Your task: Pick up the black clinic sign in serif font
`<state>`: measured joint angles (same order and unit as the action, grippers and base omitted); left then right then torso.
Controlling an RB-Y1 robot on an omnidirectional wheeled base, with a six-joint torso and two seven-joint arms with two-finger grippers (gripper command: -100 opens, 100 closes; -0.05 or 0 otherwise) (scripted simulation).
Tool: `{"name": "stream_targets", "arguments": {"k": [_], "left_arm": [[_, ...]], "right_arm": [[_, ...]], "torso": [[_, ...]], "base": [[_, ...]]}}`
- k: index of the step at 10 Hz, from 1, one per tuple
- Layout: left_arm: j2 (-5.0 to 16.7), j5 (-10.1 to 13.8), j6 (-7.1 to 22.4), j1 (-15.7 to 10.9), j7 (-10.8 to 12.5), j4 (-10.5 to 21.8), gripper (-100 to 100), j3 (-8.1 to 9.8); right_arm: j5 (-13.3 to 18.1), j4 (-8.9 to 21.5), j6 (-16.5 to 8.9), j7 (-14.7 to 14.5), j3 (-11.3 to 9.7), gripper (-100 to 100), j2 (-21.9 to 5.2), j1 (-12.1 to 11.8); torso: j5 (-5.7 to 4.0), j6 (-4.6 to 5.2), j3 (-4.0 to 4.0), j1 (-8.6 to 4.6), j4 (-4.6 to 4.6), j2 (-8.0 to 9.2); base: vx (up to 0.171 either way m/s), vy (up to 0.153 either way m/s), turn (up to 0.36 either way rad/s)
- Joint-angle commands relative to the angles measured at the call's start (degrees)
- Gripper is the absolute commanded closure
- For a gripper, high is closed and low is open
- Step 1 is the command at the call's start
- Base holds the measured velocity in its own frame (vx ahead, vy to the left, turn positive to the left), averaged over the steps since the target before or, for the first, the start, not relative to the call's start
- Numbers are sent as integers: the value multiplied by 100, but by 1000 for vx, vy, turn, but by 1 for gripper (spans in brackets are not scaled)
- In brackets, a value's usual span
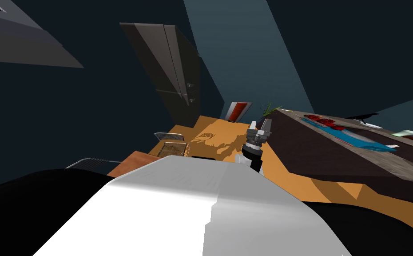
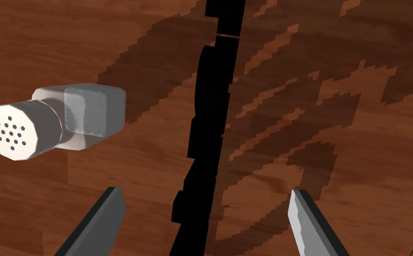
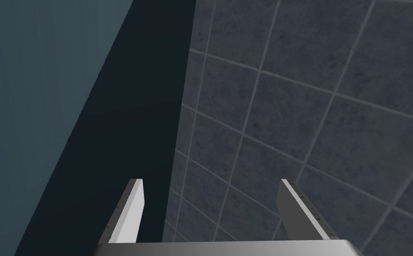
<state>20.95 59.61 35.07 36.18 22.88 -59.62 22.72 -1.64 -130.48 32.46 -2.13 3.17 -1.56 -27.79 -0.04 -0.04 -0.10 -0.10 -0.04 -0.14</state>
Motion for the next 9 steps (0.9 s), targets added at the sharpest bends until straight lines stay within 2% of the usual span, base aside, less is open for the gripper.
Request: {"name": "stream_targets", "arguments": {"k": [1,5,6,7,8,9], "left_arm": [[43,106,54,-38,-39,164,-100,18],[226,402,448,3,114,562,-100,127],[191,340,375,-1,98,488,-100,105],[194,344,398,2,118,491,0,107],[66,221,250,-166,161,677,-100,91],[35,190,213,-207,172,724,-100,87]], "right_arm": [[0,0,0,0,0,0,0,0],[0,0,0,0,0,0,0,0],[0,0,0,0,0,0,0,0],[0,0,0,0,0,0,0,0],[0,0,0,0,0,0,0,0],[0,0,0,0,0,0,0,1]], "torso": [[0,0,0,0,0,0],[0,-1,1,-1,0,1],[0,0,2,-1,1,4],[0,-2,6,-3,2,11],[-1,-1,9,-6,4,17],[2,1,15,3,6,27]], "base": [[35,13,-41],[48,12,-74],[17,9,-16],[0,0,0],[-29,33,-91],[-50,57,-69]]}}
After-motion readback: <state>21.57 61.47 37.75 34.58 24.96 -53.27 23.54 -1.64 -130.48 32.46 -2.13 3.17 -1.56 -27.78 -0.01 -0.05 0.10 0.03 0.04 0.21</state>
